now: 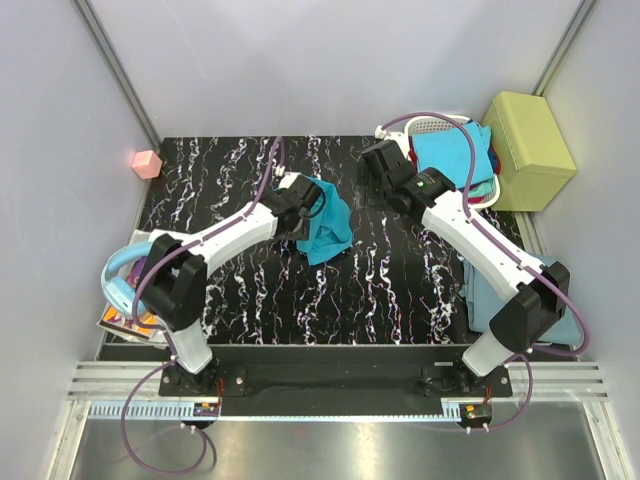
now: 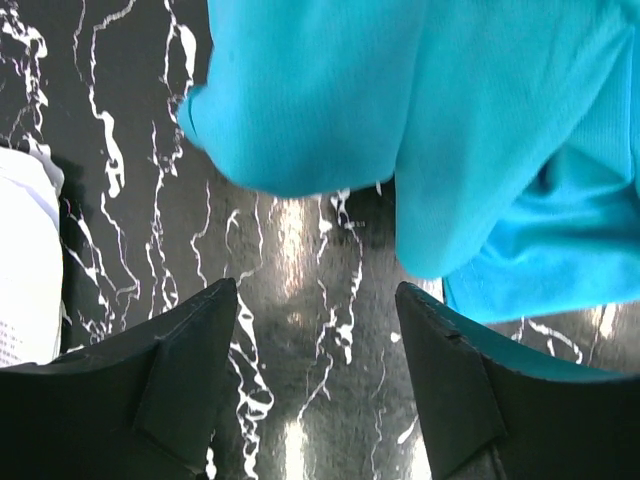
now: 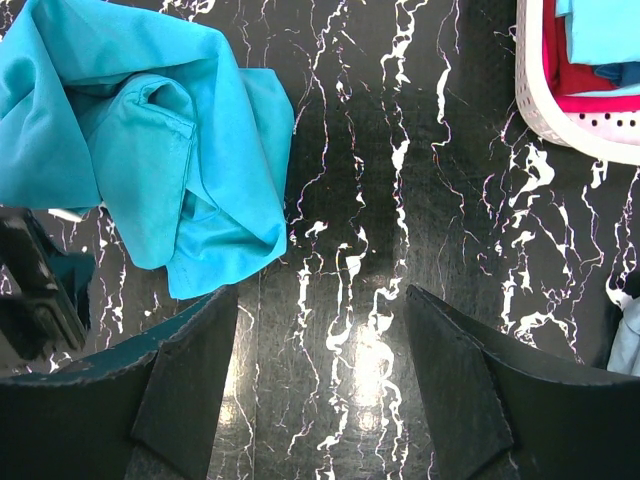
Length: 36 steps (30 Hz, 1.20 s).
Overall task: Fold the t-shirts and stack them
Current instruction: Flatten out the tshirt
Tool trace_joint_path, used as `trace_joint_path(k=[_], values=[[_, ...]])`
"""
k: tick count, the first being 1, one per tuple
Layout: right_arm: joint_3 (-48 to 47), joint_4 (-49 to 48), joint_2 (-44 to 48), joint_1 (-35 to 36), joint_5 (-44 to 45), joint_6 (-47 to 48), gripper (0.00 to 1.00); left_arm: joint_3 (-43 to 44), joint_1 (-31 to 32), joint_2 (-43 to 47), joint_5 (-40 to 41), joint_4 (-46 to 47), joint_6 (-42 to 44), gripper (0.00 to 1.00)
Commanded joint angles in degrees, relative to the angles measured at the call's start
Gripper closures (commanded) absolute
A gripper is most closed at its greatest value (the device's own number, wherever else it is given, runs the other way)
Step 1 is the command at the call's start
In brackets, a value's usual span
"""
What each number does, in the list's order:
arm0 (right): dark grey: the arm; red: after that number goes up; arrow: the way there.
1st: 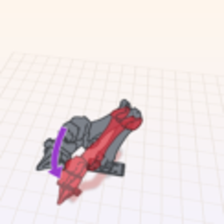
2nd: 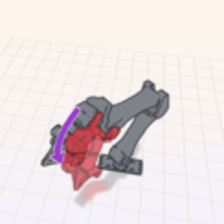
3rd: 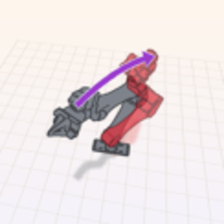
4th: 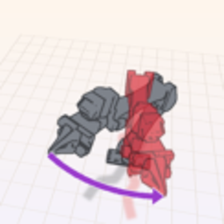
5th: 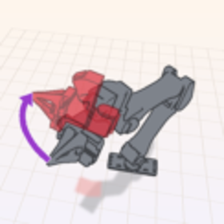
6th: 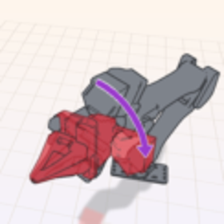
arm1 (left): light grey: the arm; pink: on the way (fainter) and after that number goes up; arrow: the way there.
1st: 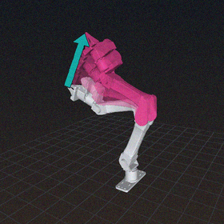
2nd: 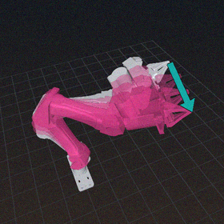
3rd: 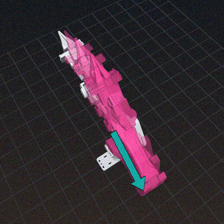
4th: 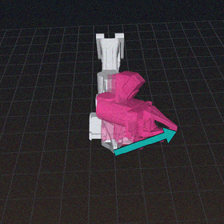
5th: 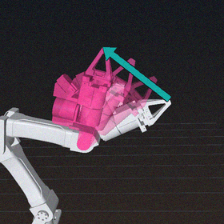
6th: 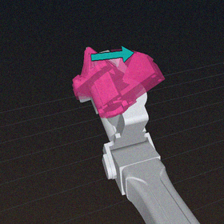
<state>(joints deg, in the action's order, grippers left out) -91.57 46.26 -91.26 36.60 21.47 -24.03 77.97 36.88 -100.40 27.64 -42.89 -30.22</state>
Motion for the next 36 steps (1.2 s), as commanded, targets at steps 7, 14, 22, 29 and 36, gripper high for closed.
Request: trace_joint_path(k=[7, 14, 22, 29, 36], values=[[0.07, -1.44, 1.35, -0.04, 1.02, 0.12, 0.25, 7.27, -4.71, -7.52, -0.13, 4.92, 2.88, 0.42], [1.57, -1.61, 1.88, -0.04, 0.59, 0.13, 0.25, 12.81, -6.21, -9.55, -1.18, 5.01, 3.41, 0.45], [2.45, -2.23, 1.97, -0.12, 0.15, -0.14, 0.25, 16.16, -6.21, -7.44, -0.04, 5.10, 4.29, 0.50], [2.10, -2.31, 1.53, -0.04, -0.12, -0.14, 0.25, 16.77, -6.74, -9.37, -0.04, 4.84, 4.38, 0.52], [2.62, -2.31, 2.05, -0.04, -0.12, -0.14, 0.25, 19.93, -7.00, -12.89, -0.39, 4.75, 4.55, 0.64]])
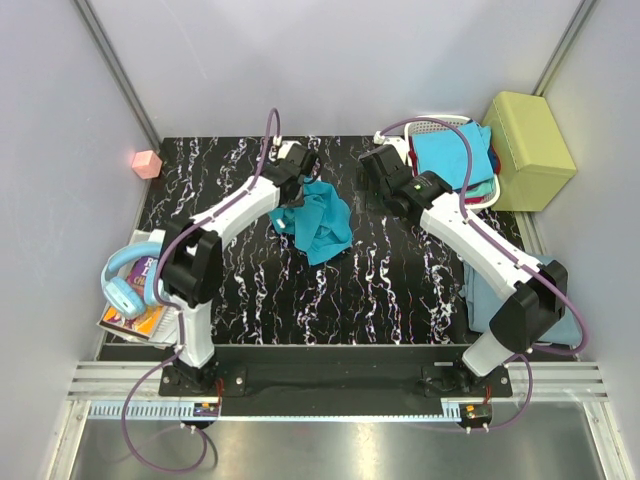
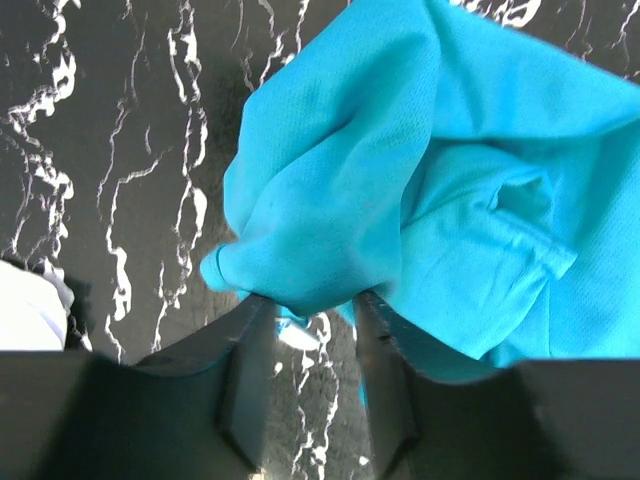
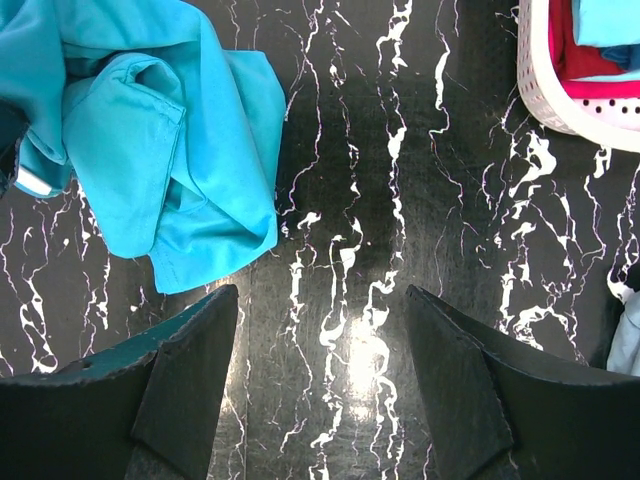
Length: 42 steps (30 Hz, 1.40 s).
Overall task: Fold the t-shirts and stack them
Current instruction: Flatten out the tshirt
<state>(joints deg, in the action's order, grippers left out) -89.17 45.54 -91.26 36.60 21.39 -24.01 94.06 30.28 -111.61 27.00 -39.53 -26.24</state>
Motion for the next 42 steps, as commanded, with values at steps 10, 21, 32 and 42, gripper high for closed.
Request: trace_joint_path(k=[10, 21, 32, 42], values=[[1.45, -1.51, 3.37, -0.04, 0.58, 0.01, 0.25, 6.31, -0.58, -4.93, -0.29, 1.03, 1.19, 1.00], [1.98, -2.29, 3.29, -0.04, -0.03, -0.25, 0.25, 6.05, -1.81, 2.01, -2.30, 0.86, 0.49, 0.68], [3.12, -2.91, 3.55, -0.04, -0.91, -0.42, 0.25, 1.74, 2.67, 1.40, -4.50, 1.91, -2.15, 0.57], [3.91, -2.91, 4.95, -0.12, -0.47, -0.07, 0.25, 4.20, 4.87, -2.73, -3.89, 2.00, -1.71, 0.55]])
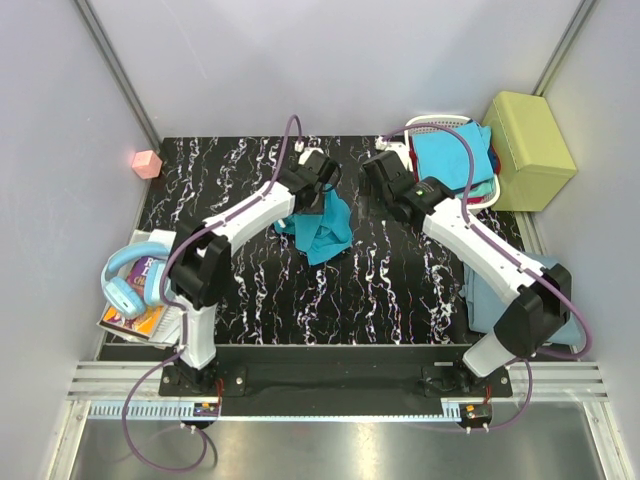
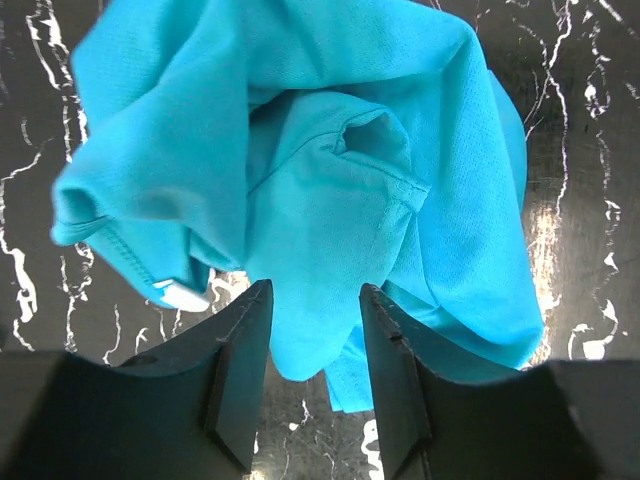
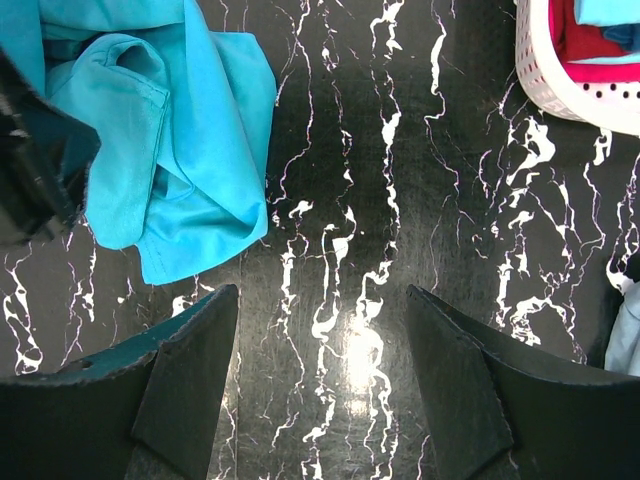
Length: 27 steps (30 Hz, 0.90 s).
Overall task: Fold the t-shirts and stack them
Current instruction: Flatten out the tshirt
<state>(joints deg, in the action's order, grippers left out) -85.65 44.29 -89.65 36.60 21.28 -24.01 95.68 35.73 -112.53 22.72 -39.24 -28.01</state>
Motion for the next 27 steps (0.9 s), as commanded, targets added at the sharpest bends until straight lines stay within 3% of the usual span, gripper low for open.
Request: trace_joint_path(k=[1, 27], values=[[0.74, -1.58, 3.51, -0.04, -0.19, -0.07, 0.25, 2.76, -0.66, -1.90, 0.66, 1.71, 0.15, 0.55], [1.10, -2.37, 2.72, -0.04, -0.89, -0.33, 0.24, 0.12, -2.41, 3.98, 4.96, 0.31, -0.91, 0.55]])
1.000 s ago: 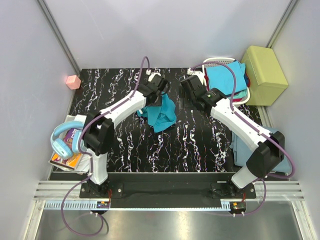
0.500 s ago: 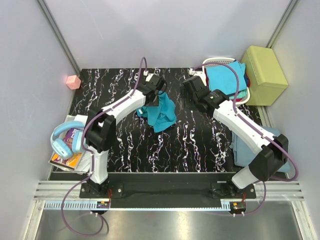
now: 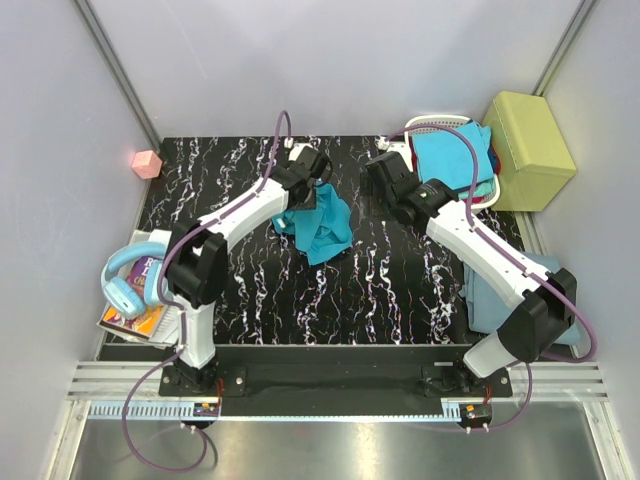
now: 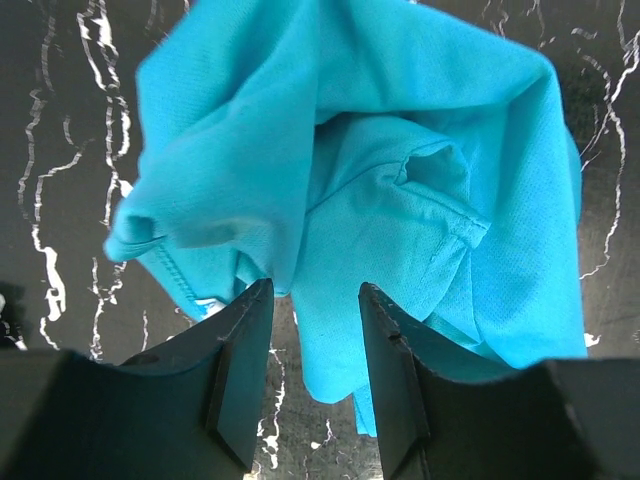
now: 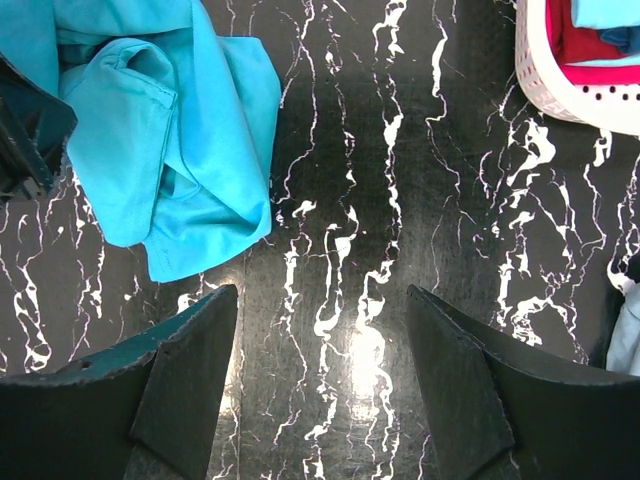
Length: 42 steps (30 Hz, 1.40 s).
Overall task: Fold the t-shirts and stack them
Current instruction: Flatten out the tshirt
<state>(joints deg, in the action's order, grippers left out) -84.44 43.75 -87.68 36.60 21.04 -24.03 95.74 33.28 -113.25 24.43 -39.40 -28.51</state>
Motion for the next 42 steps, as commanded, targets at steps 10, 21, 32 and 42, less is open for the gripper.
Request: trace_joint_path(k=[10, 21, 32, 42], values=[[-0.55, -2.00, 0.05, -0.04, -0.74, -0.31, 0.24, -0.64, -1.37, 3.04, 1.86, 0.37, 0.30, 0.55], [-0.46, -1.74, -0.12, -0.04, 0.32, 0.12, 0.24, 1.02, -2.87, -2.58, -2.36, 0.81, -0.14, 0.57], [-0.55, -1.73, -1.26, -0.04, 0.15, -0.40, 0.24, -0.11, -2.78, 1.80, -0.70, 0.64, 0.21, 0.95], [-2.57, -1.65, -2.85, -0.04, -0.91, -0.67, 0.24, 1.19, -0.41, 14.27, 3.44, -0.68, 2.58, 1.00]])
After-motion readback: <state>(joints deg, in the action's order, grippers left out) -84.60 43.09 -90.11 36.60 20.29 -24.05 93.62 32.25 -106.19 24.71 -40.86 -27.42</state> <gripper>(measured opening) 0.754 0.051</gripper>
